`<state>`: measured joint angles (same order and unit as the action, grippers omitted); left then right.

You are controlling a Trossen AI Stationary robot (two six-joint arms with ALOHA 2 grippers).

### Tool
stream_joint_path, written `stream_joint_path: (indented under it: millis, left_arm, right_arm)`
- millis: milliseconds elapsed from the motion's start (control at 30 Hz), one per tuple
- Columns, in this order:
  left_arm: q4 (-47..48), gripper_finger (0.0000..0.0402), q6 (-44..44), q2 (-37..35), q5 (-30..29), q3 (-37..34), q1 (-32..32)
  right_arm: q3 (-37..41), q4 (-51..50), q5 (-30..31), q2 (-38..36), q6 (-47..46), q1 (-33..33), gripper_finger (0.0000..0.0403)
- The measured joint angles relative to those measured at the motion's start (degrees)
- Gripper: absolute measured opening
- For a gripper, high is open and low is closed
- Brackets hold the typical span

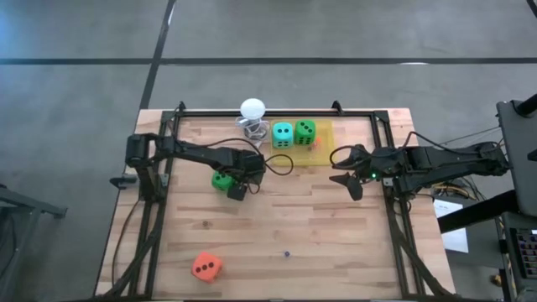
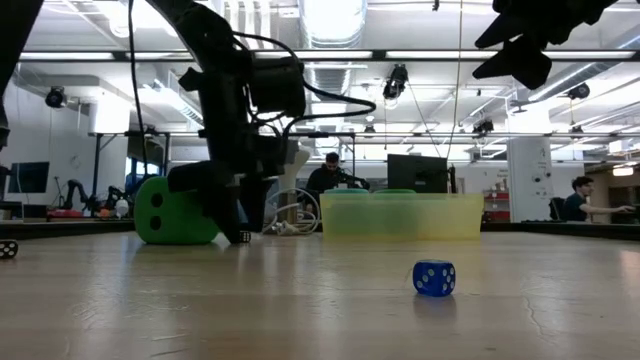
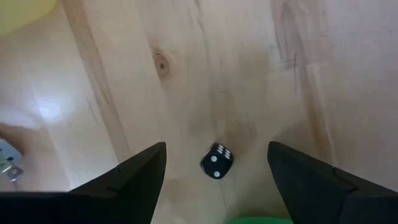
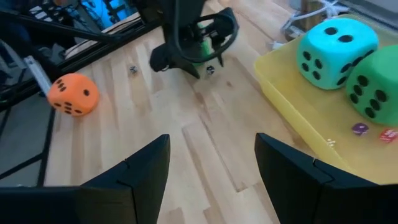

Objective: Pick & Place Dice
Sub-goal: Put the top small black dice into the yellow bin

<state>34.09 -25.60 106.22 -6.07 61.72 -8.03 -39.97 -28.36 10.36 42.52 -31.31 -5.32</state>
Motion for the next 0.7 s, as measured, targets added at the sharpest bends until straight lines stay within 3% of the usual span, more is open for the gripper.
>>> stream_joint_path:
  millis: [300, 700]
  left_arm:
    - [1.02, 0.0275, -0.85, -0.27, 0.79, 0.02, -0.33]
    - [1.94, 0.0156, -1.67, -0.23, 2.71, -0.13, -0.34]
  right_arm:
    - [0.0, 0.3, 0.14, 0.0, -0.26, -1.09, 0.0228]
    - [0.01, 0.46, 0.14, 0.0, -1.11, -1.72, 0.0228]
